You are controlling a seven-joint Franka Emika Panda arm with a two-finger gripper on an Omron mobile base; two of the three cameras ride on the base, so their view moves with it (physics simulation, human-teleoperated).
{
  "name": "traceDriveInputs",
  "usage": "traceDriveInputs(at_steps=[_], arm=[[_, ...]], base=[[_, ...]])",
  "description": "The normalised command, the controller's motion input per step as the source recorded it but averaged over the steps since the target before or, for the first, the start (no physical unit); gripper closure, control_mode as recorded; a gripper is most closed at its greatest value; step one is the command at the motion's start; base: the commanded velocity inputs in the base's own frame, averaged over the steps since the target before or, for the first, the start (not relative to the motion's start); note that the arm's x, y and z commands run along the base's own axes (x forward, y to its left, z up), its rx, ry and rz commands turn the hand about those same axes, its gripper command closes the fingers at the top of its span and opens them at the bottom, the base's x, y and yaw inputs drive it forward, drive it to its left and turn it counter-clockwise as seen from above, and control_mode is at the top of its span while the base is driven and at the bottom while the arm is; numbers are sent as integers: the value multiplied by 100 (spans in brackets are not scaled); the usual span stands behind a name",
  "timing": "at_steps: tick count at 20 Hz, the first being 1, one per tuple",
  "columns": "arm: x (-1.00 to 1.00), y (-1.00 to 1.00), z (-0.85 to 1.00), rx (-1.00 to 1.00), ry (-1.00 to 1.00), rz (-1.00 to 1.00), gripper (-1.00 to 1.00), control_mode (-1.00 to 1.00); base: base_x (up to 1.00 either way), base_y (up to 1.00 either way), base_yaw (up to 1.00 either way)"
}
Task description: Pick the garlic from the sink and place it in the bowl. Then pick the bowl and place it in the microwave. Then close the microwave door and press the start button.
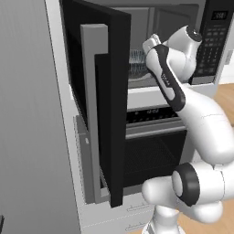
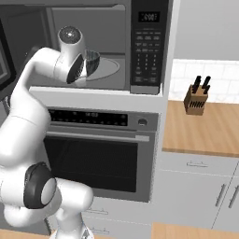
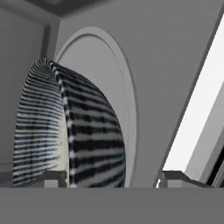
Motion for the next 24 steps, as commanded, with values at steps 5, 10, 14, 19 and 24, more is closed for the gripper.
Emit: traceDriveInputs(at_steps=[5, 10, 14, 19, 24], arm=[[-68, -18, -3, 4, -15, 0, -100, -100], [-51, -39, -35, -4, -6, 0, -100, -100], [-21, -17, -12, -19, -3, -2, -100, -100], [-9, -13, 0, -34, -2, -17, -100, -100], [0, -20, 0, -39, 0, -17, -100, -100]], base=[[0, 0, 0], [0, 0, 0], [0, 0, 0], [0, 0, 0], [0, 0, 0]])
